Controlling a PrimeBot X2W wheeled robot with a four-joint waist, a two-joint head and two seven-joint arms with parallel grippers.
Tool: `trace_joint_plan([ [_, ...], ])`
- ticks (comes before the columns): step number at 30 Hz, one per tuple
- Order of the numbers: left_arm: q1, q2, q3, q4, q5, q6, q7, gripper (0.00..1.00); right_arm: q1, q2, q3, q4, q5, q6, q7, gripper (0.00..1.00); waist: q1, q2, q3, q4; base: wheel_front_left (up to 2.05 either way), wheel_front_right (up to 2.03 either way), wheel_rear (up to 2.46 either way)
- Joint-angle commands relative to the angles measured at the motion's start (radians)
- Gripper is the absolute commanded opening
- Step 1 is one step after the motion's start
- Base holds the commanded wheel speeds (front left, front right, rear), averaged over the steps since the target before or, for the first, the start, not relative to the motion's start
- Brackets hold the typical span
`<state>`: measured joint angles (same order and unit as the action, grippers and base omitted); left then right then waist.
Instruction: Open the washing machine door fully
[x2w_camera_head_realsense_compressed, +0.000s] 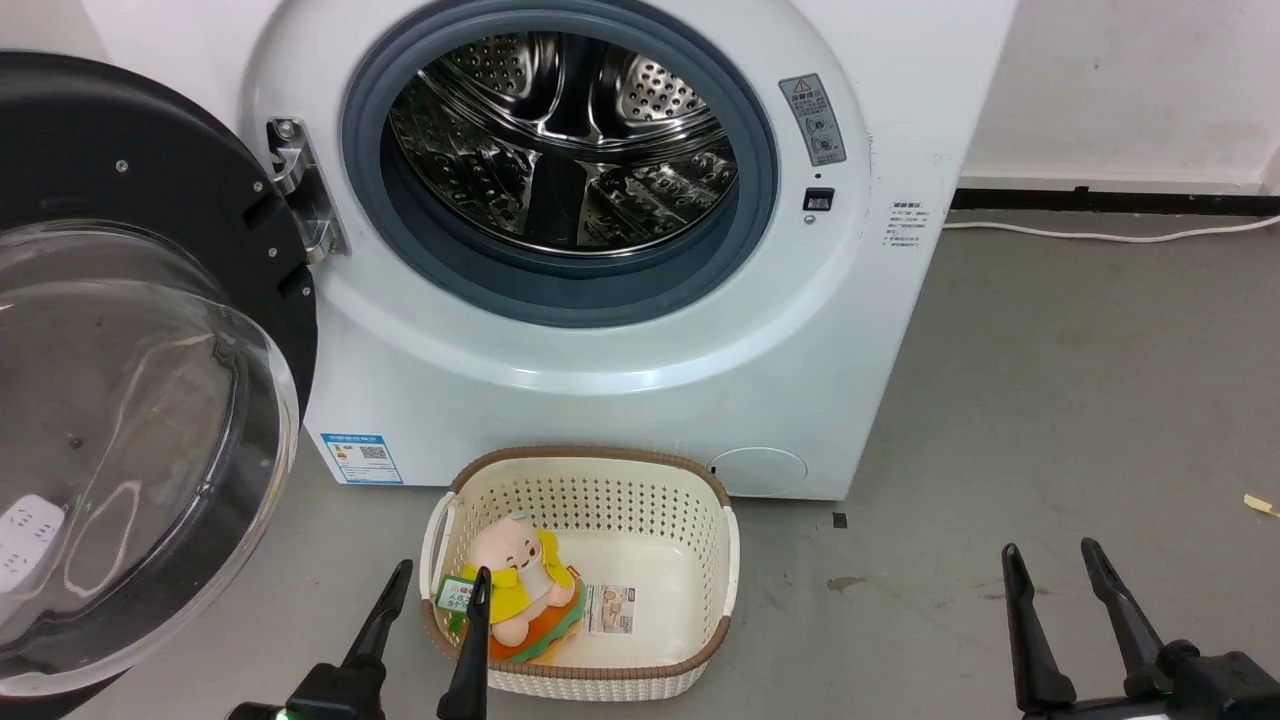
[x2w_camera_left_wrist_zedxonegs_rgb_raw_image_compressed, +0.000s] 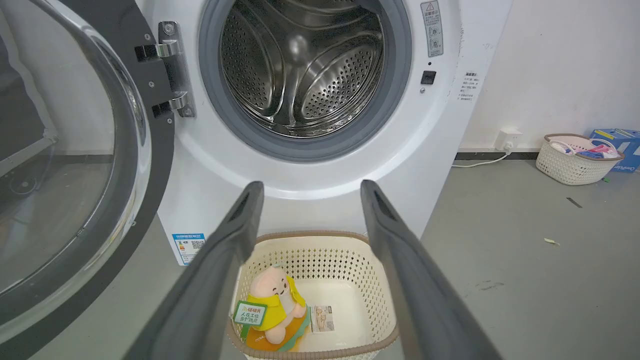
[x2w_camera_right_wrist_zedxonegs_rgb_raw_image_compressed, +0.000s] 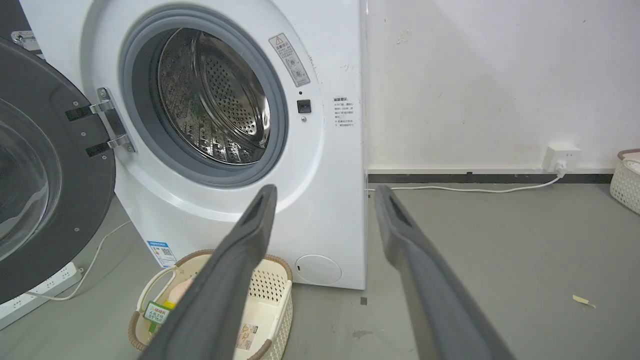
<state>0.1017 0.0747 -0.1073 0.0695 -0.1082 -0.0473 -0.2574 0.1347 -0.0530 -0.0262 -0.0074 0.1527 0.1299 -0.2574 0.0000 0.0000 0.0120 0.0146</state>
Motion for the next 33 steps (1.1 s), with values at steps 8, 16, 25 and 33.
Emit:
trace_joint_plan([
  [8, 0.004, -0.007, 0.008, -0.01, 0.009, -0.011, -0.004, 1.0, -0.002, 0.003, 0.002, 0.012, 0.008, 0.001, -0.004, 1.0, 0.0, 0.0, 0.0, 0.001, 0.0, 0.0, 0.0],
  [16, -0.001, -0.003, 0.006, -0.01, 0.003, -0.013, 0.002, 0.0, 0.0, 0.0, 0.002, 0.013, -0.002, 0.0, 0.001, 0.0, 0.0, 0.0, 0.0, 0.001, 0.0, 0.0, 0.0],
  [25, -0.007, -0.004, 0.012, -0.014, 0.009, -0.009, 0.019, 0.0, -0.009, 0.0, 0.004, 0.013, -0.012, 0.0, 0.018, 0.0, 0.0, 0.0, -0.001, 0.0, 0.0, 0.0, 0.0],
  [33, -0.014, -0.006, 0.019, -0.018, 0.016, -0.005, 0.035, 0.0, -0.018, 0.0, 0.005, 0.013, -0.022, 0.0, 0.034, 0.0, 0.0, 0.0, -0.002, -0.001, 0.0, 0.0, 0.0],
])
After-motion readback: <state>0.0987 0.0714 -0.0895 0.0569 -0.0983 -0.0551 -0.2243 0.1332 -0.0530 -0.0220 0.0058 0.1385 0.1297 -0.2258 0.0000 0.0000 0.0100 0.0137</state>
